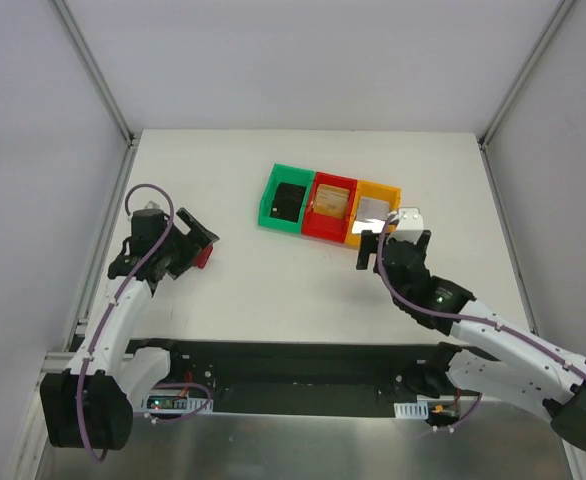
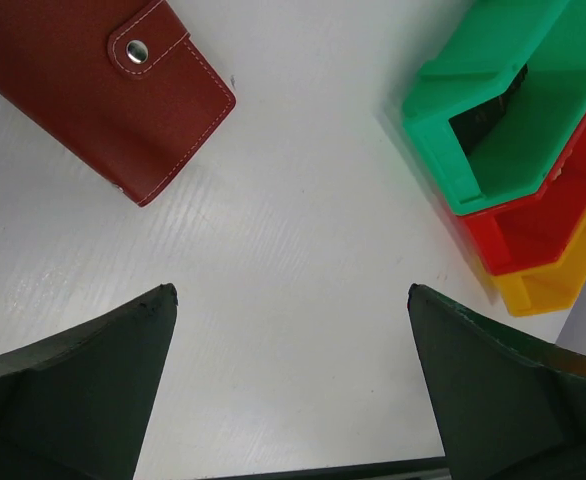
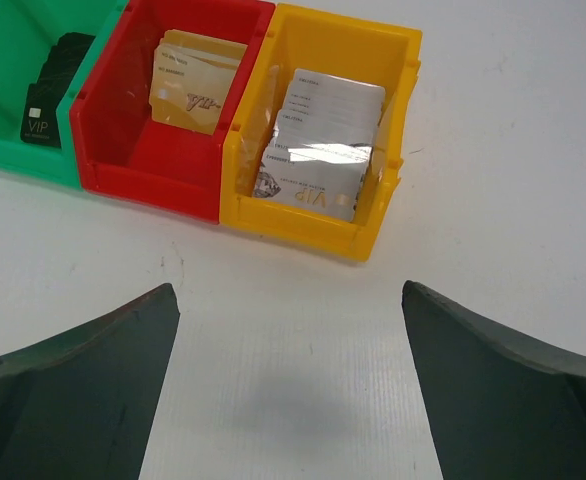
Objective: Take the credit cards out of the card holder
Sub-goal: Move the card holder to the center of the board.
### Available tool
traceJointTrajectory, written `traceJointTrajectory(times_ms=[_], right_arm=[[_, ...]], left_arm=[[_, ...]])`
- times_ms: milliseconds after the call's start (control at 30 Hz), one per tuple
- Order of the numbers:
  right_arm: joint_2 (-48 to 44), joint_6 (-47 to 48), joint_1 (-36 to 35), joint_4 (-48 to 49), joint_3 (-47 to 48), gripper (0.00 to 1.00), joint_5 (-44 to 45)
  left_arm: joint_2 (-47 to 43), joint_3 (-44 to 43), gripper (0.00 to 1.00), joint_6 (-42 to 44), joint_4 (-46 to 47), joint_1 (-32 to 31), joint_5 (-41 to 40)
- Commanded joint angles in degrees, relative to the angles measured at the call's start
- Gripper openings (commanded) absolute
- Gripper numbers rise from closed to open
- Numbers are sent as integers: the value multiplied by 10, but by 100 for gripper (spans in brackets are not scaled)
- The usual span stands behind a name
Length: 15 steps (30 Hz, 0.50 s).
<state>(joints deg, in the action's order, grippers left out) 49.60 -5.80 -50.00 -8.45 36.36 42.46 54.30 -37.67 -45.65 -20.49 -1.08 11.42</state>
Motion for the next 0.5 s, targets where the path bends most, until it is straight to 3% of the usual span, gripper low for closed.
traceJointTrajectory(times_ms=[0, 133, 333, 467], right_arm=[[-13, -23, 2, 3, -10, 96, -36], [1, -37, 1, -15, -4, 96, -87], [16, -23, 1, -47, 16, 96, -148], [18, -32, 1, -38, 5, 96, -170]], left_arm=[[-31, 14, 99, 7, -3, -1, -18], [-34, 43, 99, -8, 13, -1, -11], [4, 39, 98, -54, 16, -1, -66], [47, 35, 93, -97, 16, 0, -100]])
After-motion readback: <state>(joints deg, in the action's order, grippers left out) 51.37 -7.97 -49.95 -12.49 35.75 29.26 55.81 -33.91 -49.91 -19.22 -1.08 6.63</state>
